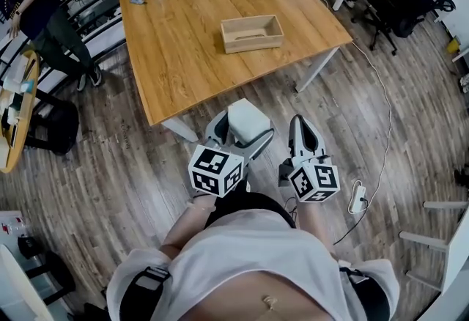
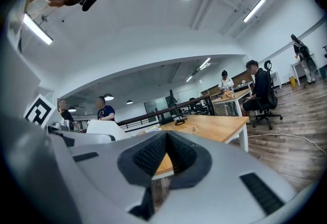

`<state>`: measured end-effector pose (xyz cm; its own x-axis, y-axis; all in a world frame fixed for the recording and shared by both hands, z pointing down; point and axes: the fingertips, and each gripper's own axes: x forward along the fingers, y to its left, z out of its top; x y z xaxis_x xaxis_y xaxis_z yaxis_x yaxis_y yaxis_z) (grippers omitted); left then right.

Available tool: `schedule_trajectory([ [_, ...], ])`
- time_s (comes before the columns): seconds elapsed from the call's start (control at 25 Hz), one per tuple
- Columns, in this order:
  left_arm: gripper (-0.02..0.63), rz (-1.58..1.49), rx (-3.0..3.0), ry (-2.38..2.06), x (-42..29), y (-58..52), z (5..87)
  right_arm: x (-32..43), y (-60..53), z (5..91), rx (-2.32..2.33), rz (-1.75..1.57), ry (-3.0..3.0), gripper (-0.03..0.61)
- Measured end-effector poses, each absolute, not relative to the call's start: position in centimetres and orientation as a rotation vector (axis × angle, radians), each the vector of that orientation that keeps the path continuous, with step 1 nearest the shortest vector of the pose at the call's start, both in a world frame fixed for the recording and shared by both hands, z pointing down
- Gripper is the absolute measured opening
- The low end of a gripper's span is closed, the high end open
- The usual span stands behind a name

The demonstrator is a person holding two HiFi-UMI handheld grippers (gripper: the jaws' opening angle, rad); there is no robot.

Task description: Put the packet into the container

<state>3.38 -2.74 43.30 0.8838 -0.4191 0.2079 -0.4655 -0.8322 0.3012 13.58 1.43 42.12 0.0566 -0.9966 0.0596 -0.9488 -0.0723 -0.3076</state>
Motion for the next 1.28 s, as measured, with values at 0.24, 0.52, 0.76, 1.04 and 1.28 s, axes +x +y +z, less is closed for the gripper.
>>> schedule_trajectory([
  [0.24, 0.47, 0.19, 2.704, -0.646, 5.0, -5.0, 43.4, 15.0, -0.4, 42.2, -2.15, -0.389, 1.995, 0.012],
  [0.52, 0.47, 0.193, 2.697, -0.64, 7.2, -8.7, 43.4, 17.6, -3.6, 42.1, -2.173, -0.385, 1.968, 0.012],
  [0.76, 0.471, 0.196, 2.702, -0.623, 9.6, -12.4, 43.0, 20.3, -7.2, 41.6, -2.196, -0.381, 1.947, 0.011],
  [1.04, 0.47, 0.192, 2.694, -0.629, 11.6, -17.6, 42.7, 22.1, -12.5, 40.9, -2.194, -0.372, 1.964, 0.012],
  [1.28, 0.471, 0.183, 2.692, -0.641, 13.2, -21.8, 42.4, 23.8, -16.9, 40.7, -2.187, -0.373, 1.975, 0.012],
])
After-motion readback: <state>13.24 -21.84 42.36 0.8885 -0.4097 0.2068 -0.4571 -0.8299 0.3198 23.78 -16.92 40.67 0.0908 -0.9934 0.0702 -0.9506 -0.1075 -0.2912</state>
